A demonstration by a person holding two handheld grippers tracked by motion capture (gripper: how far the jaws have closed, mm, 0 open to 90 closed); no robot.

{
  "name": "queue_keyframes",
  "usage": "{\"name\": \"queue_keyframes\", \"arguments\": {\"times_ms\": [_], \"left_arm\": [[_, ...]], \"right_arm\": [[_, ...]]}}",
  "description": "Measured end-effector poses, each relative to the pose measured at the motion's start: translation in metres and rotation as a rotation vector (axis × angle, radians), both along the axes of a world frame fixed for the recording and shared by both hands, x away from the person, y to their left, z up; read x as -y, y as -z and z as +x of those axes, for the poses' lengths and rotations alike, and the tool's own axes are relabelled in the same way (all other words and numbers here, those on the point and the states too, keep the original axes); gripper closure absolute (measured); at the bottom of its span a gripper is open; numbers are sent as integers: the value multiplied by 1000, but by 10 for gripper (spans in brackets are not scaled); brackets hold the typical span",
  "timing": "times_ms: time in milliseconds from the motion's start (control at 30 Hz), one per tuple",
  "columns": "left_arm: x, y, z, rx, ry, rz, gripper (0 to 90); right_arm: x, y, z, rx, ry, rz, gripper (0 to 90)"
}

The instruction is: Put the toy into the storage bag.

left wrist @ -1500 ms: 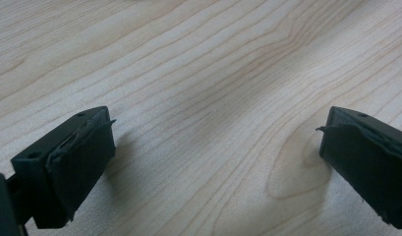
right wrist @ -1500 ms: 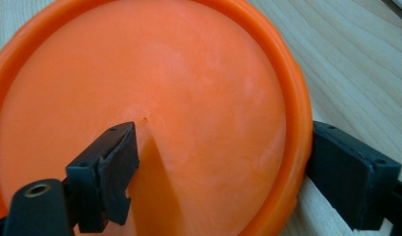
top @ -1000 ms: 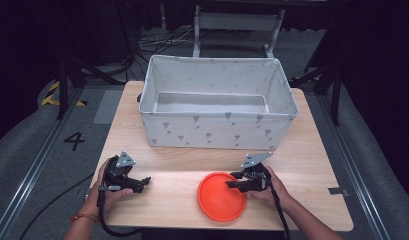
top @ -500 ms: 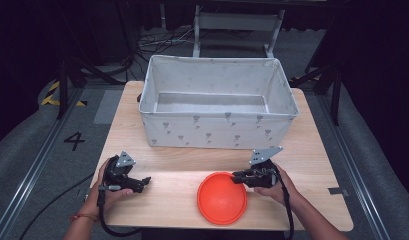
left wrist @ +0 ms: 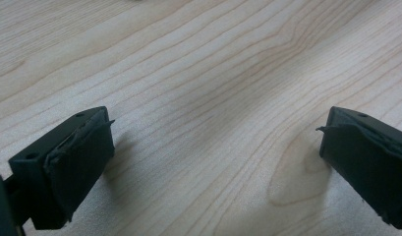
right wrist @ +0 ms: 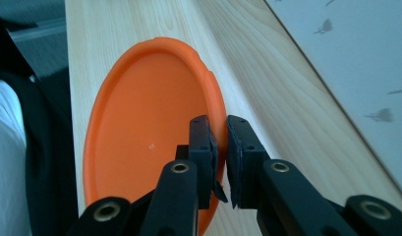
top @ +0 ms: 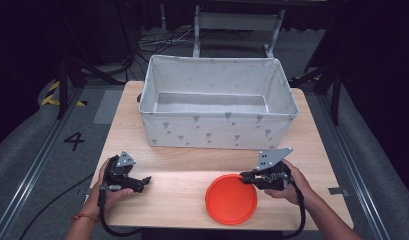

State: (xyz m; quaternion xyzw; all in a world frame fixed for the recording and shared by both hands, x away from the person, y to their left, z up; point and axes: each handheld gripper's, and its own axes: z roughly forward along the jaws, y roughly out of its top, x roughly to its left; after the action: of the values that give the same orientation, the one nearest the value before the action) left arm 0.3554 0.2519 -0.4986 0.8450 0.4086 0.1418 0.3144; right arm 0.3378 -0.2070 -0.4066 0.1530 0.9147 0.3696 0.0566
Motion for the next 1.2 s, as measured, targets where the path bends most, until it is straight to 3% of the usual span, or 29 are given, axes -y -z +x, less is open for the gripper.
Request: {"name": "queue_keyframes", "arguments": {"times_ms": [167, 633, 1033, 1200], "left_arm": [[0, 0, 0, 0, 0, 0, 2], [0, 0, 0, 1, -3, 1, 3], [0, 0, -1, 3, -6, 1, 5], [0, 0, -1, 3, -7, 1, 5]], "right_arm": [[4, -22, -5, 45, -6, -72, 824], [29, -63, -7, 128, 31, -161, 826], [57, -81, -9, 147, 97, -144, 826], [71, -95, -9, 164, 121, -138, 826]]}}
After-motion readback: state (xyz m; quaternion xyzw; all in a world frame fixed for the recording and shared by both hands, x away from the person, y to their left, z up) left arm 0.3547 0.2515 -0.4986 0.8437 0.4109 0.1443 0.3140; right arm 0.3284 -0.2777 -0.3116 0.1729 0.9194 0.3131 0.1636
